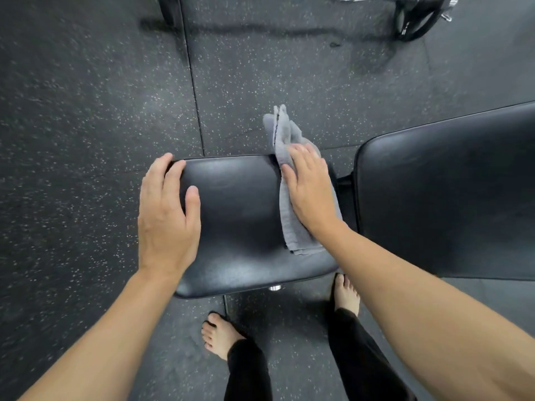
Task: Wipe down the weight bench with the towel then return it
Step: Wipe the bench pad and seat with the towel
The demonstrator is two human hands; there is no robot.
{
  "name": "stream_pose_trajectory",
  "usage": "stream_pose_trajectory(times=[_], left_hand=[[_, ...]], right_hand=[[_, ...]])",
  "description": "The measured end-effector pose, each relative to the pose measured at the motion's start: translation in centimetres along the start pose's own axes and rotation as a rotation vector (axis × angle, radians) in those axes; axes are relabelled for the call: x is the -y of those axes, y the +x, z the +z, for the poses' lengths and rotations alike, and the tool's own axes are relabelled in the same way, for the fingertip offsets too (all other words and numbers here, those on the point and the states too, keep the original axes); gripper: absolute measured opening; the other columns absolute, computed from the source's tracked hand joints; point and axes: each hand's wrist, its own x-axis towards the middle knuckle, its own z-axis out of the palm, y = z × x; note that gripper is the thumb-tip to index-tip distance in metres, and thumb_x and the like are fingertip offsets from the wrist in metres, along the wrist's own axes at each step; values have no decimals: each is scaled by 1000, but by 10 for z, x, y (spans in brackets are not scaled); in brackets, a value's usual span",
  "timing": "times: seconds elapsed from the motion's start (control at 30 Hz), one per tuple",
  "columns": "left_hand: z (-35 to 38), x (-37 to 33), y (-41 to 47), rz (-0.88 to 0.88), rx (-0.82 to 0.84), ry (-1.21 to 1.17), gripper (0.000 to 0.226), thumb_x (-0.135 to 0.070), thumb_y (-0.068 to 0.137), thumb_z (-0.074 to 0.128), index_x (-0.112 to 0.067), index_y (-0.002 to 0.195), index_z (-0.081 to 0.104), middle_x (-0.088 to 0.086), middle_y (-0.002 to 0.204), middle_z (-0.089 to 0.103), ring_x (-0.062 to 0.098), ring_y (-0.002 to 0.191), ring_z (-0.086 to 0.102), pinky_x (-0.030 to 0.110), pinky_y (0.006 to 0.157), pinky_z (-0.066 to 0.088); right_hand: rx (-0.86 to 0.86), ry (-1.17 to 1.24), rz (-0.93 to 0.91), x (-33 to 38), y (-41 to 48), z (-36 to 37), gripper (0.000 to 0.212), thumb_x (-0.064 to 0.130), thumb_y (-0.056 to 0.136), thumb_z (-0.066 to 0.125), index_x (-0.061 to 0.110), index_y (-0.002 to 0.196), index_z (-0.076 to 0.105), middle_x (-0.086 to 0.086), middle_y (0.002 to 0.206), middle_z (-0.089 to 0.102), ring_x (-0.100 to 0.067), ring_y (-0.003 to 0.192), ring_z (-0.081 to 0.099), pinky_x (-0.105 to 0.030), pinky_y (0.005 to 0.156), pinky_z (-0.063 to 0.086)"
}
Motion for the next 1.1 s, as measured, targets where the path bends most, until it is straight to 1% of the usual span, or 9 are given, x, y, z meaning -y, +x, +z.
stream_pose_trajectory(times=[0.07,0.23,0.5,0.67,0.73,0.8,0.87,0.97,1.1], left_hand=[[0,1,0,-11,4,16,42,-13,104,49,1,144,50,14,157,42,30,147,38,47,122,31],[-5,4,1,14,63,46,44,-14,105,46,-1,147,46,12,158,39,27,149,34,41,124,27],[-4,1,-2,9,64,67,43,-12,104,46,3,145,46,15,158,40,32,150,33,51,122,29],[-11,2,-2,-14,116,-7,45,-14,107,43,1,149,44,9,163,34,24,155,24,46,127,19],[-15,3,-1,-30,145,-74,45,-15,107,43,0,150,44,7,165,32,20,156,22,43,128,17],[-22,4,1,-59,165,-144,44,-16,108,42,-1,149,46,3,165,32,16,155,23,34,128,16],[-30,5,2,-89,179,-201,42,-18,108,42,-5,147,50,0,164,36,12,152,28,22,123,19],[-42,8,2,-107,190,-273,38,-19,108,43,-10,142,57,-4,157,45,4,144,37,15,117,24],[-53,14,6,-156,175,-386,32,-18,107,45,-13,128,69,-6,144,59,3,134,50,22,116,34]], right_hand=[[-80,62,110,-4,-10,6,41,23,109,42,15,148,50,0,160,44,-24,155,27,-51,123,23],[-231,240,363,-19,-31,11,45,22,109,42,12,153,44,-6,164,37,-24,155,28,-46,124,25],[-210,270,647,-8,-153,37,56,28,111,33,16,164,16,-6,173,10,-26,160,8,-44,129,12],[-223,389,923,50,-162,54,61,23,112,32,9,164,2,-12,172,-13,-27,160,4,-10,111,7],[-21,567,922,68,-175,64,60,19,112,30,5,163,0,-15,172,-12,-27,158,12,-15,116,12],[248,690,1065,72,-182,76,55,12,112,26,-7,160,5,-26,170,-3,-35,156,17,-34,127,15],[134,615,1307,32,-166,61,50,0,110,24,-20,153,9,-40,164,5,-43,154,18,-38,124,14],[243,109,1165,-44,-175,32,45,1,111,22,-13,153,18,-29,162,23,-35,153,25,-36,122,18],[359,-90,864,-56,-197,37,45,6,111,22,-1,155,16,-18,164,23,-27,155,24,-34,124,18]])
